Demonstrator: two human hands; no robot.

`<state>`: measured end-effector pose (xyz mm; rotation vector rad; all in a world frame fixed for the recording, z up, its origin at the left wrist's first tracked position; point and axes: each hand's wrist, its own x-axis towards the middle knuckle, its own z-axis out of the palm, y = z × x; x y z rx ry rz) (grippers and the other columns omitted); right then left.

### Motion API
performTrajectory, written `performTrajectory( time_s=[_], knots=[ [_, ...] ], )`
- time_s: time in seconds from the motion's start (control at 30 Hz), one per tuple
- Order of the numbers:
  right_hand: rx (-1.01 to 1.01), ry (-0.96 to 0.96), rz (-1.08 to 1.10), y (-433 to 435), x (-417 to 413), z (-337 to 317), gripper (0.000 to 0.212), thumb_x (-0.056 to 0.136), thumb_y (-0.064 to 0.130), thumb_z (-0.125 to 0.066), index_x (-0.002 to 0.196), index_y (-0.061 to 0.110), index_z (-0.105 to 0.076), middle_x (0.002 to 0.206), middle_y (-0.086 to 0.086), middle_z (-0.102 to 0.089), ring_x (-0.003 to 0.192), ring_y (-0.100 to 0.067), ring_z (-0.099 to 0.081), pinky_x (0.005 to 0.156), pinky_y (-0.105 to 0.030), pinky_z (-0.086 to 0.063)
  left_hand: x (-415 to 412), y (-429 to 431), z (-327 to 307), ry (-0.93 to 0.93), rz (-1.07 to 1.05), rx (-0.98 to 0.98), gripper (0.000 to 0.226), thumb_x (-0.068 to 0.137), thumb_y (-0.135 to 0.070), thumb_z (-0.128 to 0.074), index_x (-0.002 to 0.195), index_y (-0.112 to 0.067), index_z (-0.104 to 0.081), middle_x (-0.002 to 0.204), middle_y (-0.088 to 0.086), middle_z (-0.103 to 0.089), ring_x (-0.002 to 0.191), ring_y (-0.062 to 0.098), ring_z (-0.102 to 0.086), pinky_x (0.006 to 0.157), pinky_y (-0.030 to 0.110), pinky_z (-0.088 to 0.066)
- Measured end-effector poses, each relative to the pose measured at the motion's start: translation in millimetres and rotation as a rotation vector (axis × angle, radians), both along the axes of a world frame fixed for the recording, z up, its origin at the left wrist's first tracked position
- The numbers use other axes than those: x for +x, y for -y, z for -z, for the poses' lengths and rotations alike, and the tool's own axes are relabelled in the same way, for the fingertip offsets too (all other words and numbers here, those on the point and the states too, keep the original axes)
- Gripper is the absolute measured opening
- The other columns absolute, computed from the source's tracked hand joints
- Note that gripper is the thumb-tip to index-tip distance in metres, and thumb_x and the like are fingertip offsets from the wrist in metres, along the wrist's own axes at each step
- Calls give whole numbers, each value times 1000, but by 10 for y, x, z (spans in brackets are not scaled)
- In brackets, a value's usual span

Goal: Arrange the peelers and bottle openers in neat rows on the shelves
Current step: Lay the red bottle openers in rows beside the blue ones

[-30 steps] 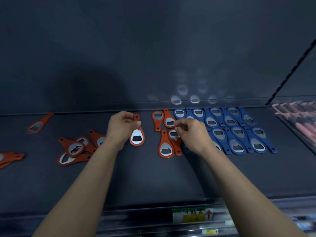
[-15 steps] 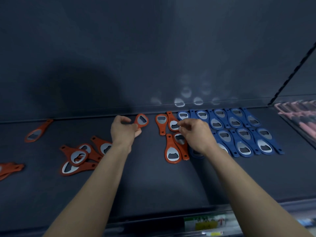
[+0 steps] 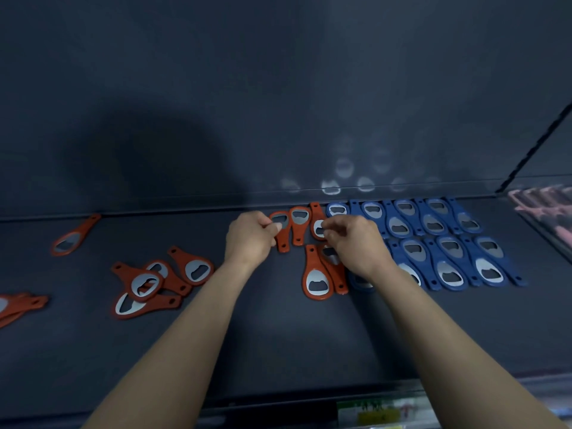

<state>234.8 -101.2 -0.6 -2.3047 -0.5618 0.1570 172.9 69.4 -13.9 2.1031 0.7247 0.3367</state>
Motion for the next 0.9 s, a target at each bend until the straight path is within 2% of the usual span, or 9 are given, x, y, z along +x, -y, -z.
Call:
performTrajectory(
  time_s=[0.07, 0.13, 0.2, 0.27, 0.33, 0.53, 0.63, 0.77, 0.9],
  knots=[
    [-25, 31, 0, 15, 39, 20, 24, 91, 14, -55, 112, 15, -66, 105, -5, -68, 107, -21, -57, 92, -40, -49, -12, -17, 7, 20, 6, 47, 13, 88, -24, -62, 76, -22, -63, 74, -6, -65, 70, 7, -58, 63, 20, -42],
    [-70, 91, -4, 31, 93, 42, 25, 92, 15, -55, 115, 14, -65, 111, -6, -65, 113, -23, -49, 96, -38, -45, -38, -40, 24, 45, 28, 116, 3, 88, -23, -62, 88, -22, -65, 90, -7, -60, 83, 7, -55, 69, 18, -38],
    [-139, 153, -28, 31, 147, 60, 28, 92, 19, -56, 118, 15, -64, 122, -2, -60, 117, -22, -41, 99, -35, -38, -56, -58, 55, 36, 136, 157, 20, 87, -26, -63, 106, -21, -63, 109, -8, -52, 101, 8, -51, 85, 23, -38],
    [-215, 196, -73, 13, 188, 75, 31, 93, 25, -55, 122, 19, -61, 133, 3, -53, 123, -22, -33, 103, -35, -31, -66, -68, 67, -4, 245, 214, 34, 87, -29, -63, 120, -21, -58, 125, -8, -48, 117, 11, -44, 103, 30, -30],
    [-276, 209, -111, -10, 208, 91, 35, 93, 30, -53, 127, 23, -57, 141, 7, -46, 129, -22, -27, 104, -37, -24, -64, -72, 73, -38, 286, 308, 37, 88, -31, -60, 125, -23, -56, 133, -9, -46, 126, 12, -37, 106, 33, -19],
    [-303, 236, -157, -60, 242, 129, 36, 93, 34, -52, 128, 28, -55, 144, 10, -42, 130, -22, -24, 101, -37, -21, -76, -93, 98, -149, 288, 489, 41, 89, -44, -53, 127, -27, -54, 138, -10, -44, 130, 14, -31, 105, 37, -19],
    [-301, 234, -182, -107, 255, 132, 37, 93, 37, -52, 129, 28, -54, 144, 10, -42, 129, -22, -23, 100, -38, -20, -127, -137, 94, -175, 288, 484, 50, 85, -51, -56, 129, -28, -51, 140, -10, -41, 131, 14, -30, 106, 37, -18],
    [-275, 256, -181, -177, 268, 133, 38, 92, 42, -52, 127, 27, -55, 139, 8, -46, 127, -22, -25, 98, -37, -21, -180, -204, 32, -209, 325, 453, 43, 86, -43, -57, 127, -29, -52, 140, -11, -41, 131, 15, -32, 108, 39, -18],
    [-322, 258, -191, -263, 278, 143, 49, 89, 50, -52, 133, 28, -50, 143, 5, -43, 128, -23, -25, 97, -38, -21, -225, -267, -13, -146, 323, 353, 35, 87, -26, -59, 122, -28, -57, 133, -11, -48, 127, 12, -36, 111, 35, -19]
  ],
)
